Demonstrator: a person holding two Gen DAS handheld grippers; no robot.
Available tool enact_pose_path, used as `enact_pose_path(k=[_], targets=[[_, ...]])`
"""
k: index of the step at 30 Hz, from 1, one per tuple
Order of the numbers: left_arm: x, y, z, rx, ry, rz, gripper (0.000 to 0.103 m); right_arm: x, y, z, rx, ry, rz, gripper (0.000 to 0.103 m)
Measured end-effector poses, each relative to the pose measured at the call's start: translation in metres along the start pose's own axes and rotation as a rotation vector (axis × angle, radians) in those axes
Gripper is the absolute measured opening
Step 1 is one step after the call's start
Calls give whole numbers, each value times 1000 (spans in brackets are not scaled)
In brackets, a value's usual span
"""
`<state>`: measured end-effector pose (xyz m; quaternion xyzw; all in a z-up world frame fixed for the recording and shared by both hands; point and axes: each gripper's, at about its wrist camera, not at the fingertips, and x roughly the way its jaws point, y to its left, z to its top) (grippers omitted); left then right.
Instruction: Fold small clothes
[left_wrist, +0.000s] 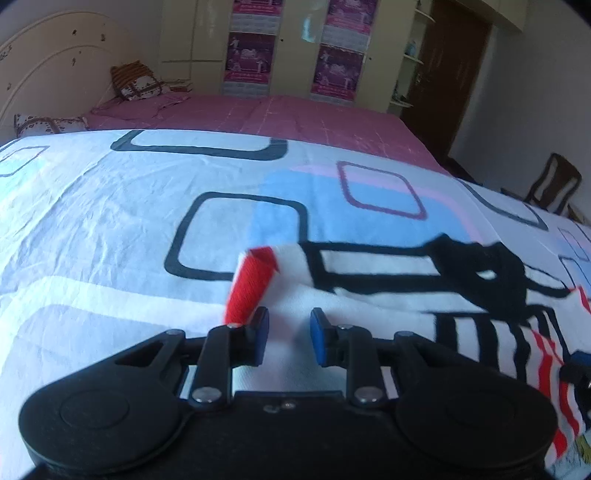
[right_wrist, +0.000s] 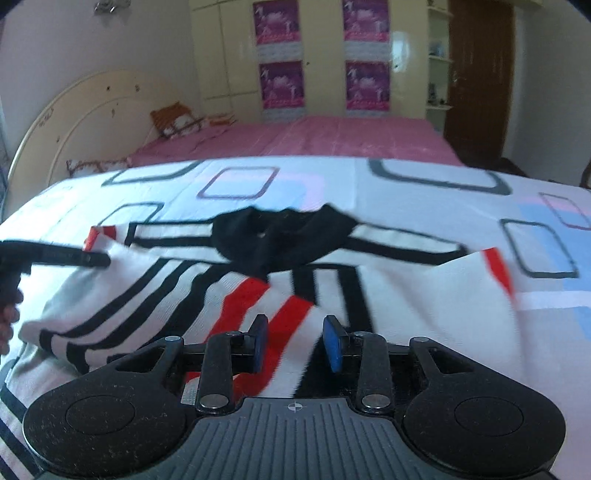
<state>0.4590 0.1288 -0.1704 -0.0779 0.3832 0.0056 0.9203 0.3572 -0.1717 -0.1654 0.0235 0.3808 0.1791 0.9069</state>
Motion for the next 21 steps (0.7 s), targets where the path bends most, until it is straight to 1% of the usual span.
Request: enact_pose_path(k=[3,6,8,10,16,18,19,21], targets=[[3,2,4,-13,-9,19,20,11,3,0,-17,4,-2,34],[8,3,8,-19,-15,31,20,19,4,4,-27,5,-3,34],[12,4,11,-23,-17,38,20,27,4,2,-62,24,-25,34],[14,7,11,-30,-23,37,20,31,-2,0,-75,10,-25,34],[4,3,13,-17,-10,54,19,20,-10,4,-46,11,-43,34],[-4,0,11,-6,-12,60,21,11,-9,7,-34,-11,-31,34],[-8,-1,10,-2,-13,60,24,8,-8,9,-31,-14,-20,34],[-17,-4,8,5,-20,55,25,3,-4,11,-36,-21,-6,34]])
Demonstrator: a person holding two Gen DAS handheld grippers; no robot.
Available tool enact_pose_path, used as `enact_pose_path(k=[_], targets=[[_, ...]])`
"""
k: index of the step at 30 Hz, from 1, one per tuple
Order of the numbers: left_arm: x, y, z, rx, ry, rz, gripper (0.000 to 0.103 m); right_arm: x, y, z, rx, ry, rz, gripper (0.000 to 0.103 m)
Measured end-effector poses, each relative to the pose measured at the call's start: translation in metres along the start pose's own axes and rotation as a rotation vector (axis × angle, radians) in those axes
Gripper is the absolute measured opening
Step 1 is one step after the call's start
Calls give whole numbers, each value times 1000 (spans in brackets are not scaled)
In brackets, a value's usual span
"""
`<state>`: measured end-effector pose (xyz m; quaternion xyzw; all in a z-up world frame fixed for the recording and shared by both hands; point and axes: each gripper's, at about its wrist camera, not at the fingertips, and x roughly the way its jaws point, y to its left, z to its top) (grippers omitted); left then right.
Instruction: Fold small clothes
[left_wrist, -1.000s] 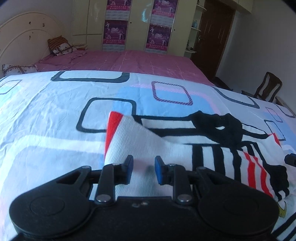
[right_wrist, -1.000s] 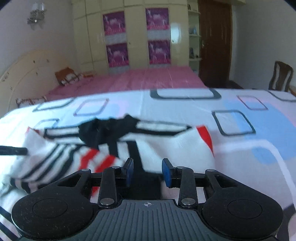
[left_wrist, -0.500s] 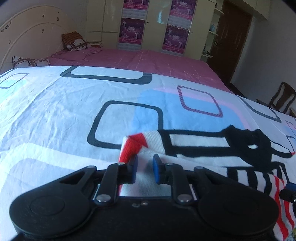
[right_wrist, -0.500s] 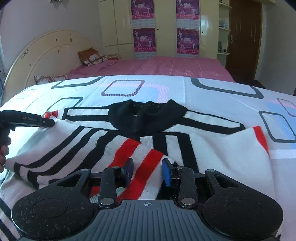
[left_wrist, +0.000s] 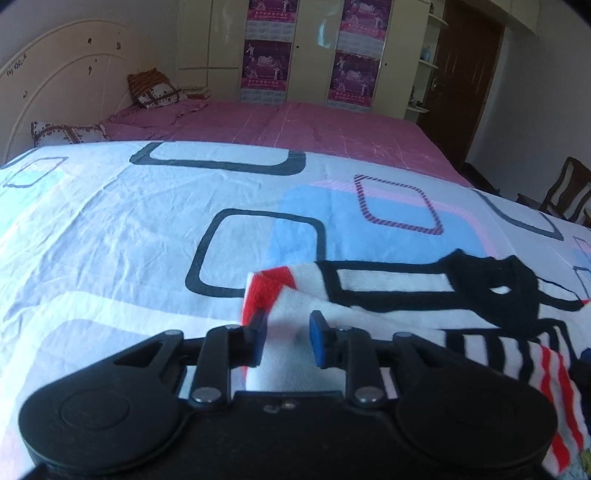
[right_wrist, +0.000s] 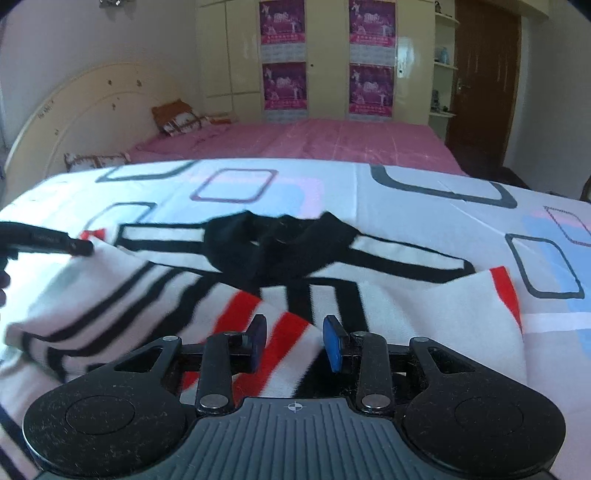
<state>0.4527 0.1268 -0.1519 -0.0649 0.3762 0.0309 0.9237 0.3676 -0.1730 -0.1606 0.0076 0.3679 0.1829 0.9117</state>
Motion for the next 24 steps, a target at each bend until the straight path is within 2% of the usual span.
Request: enact_pose_path(k=[8,16,22,24], targets=[[-41,-26,-11,54,-16,-66,27,-10,22,1,-21,4,46,34],[-74,-46,-48,101,7,-134,27,-19,31,-14,-25,25,73,34],[-71,-46,-84,107,53,-97,29,-18,34,-29,-37,57,68,34],[-67,-41,-90,111,35,-87,29,-13,30,-35,-60,69,35,34]])
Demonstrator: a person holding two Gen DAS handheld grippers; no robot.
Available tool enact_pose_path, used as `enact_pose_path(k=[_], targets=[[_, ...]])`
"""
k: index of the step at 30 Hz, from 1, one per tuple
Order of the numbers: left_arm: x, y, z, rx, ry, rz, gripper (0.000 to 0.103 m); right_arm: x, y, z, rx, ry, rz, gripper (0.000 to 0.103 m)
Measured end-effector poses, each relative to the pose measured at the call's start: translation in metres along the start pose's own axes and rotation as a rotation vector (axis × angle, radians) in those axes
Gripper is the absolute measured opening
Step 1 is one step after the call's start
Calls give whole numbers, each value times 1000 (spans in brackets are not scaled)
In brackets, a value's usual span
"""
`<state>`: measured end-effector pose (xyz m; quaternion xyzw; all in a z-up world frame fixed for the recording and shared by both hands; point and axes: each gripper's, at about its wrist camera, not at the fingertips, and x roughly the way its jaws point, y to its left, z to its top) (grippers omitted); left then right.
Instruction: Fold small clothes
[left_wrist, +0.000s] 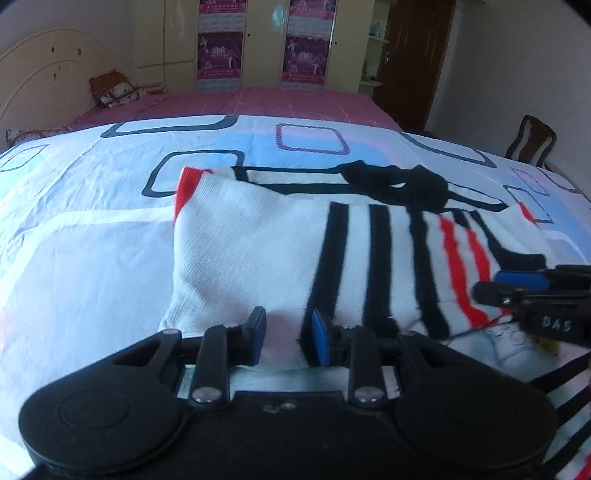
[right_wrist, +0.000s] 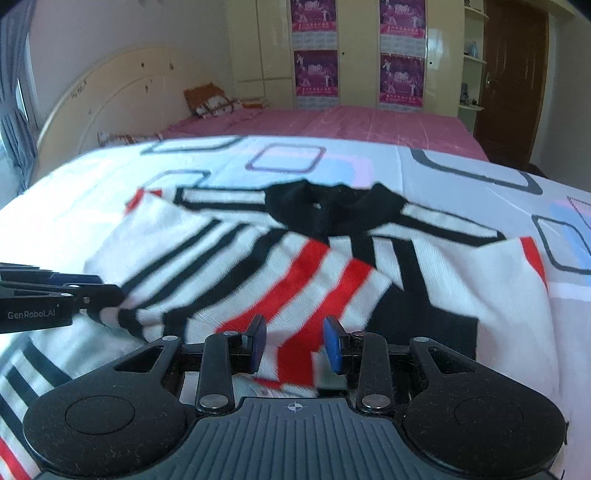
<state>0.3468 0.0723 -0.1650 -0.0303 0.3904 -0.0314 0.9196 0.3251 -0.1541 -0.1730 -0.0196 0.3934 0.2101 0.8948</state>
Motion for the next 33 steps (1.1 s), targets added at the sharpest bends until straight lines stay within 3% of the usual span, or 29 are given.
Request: enact_pose_path(k=[11,23,33], targets=[[3,4,3,-7,10,3,28,-8,-43,-8,60,0,-104,34],[5,-4,5,-3,22,41,27,-9,-44,-13,40,2,-97,34],[1,-19,14,-3,65,129,27,-9,-52,-3,9,49,-29,37]])
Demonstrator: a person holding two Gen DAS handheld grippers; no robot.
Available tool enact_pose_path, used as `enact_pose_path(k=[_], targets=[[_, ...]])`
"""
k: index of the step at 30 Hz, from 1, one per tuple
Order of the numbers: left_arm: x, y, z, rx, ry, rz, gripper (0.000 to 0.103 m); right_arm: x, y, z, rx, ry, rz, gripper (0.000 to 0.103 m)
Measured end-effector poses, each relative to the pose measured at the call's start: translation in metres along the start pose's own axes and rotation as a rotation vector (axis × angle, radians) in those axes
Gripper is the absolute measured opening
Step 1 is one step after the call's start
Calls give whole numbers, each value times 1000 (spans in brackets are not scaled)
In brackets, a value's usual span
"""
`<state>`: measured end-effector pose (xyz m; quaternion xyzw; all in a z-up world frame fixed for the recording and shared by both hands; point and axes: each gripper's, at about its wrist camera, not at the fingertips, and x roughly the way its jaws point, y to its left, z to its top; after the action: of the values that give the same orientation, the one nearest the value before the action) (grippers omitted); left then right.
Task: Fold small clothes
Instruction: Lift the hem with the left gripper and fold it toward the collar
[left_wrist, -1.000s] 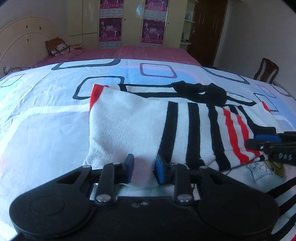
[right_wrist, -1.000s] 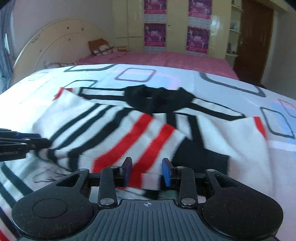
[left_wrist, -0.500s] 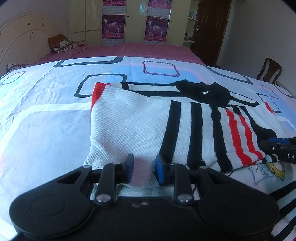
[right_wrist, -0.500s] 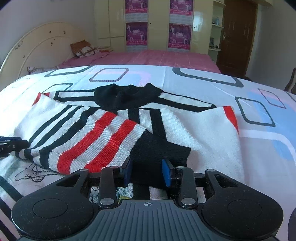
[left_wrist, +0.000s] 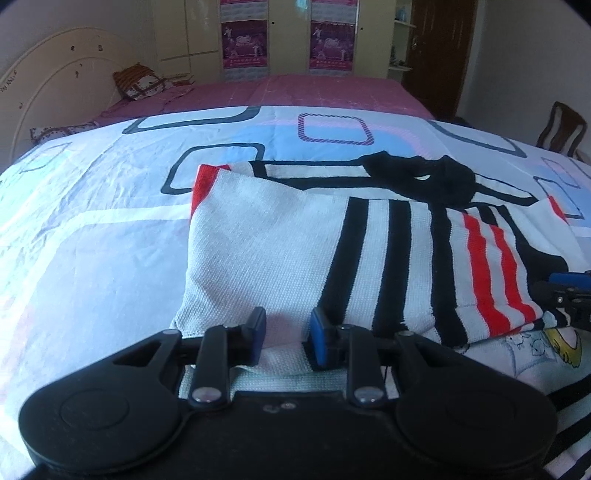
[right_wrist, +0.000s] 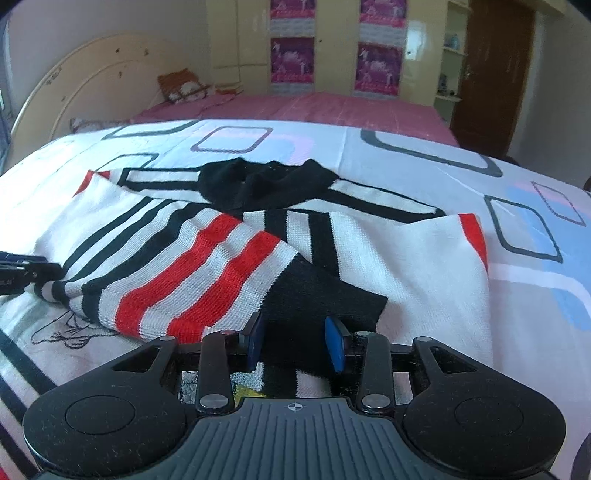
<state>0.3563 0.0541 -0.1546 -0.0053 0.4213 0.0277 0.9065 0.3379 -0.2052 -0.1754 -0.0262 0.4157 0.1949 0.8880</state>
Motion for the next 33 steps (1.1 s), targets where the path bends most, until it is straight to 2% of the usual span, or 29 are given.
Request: enact_pose_path(k=[4,11,16,25,29,33], targets=[[-16,-10,1,-6,-26,11,27,-15,-6,-1,33,-29,54,37],[-42,-32,-2,1,-59,-18,28,-39,-7,-3,54,-75,129,37],[-57,-45,-14,24,-61,-38,29,-53,7,-9,17,-87,175,37],[-69,-55,-46,31,-30,-57,29,-60,30,-34,-29,-47,233,37],[-73,-56,-65,44,0,-73,29,-66,50,-54,-95,-9,270,37],[-75,-50,-89,81,51,-65,31,-68,65,-77,-158,27,255,37]])
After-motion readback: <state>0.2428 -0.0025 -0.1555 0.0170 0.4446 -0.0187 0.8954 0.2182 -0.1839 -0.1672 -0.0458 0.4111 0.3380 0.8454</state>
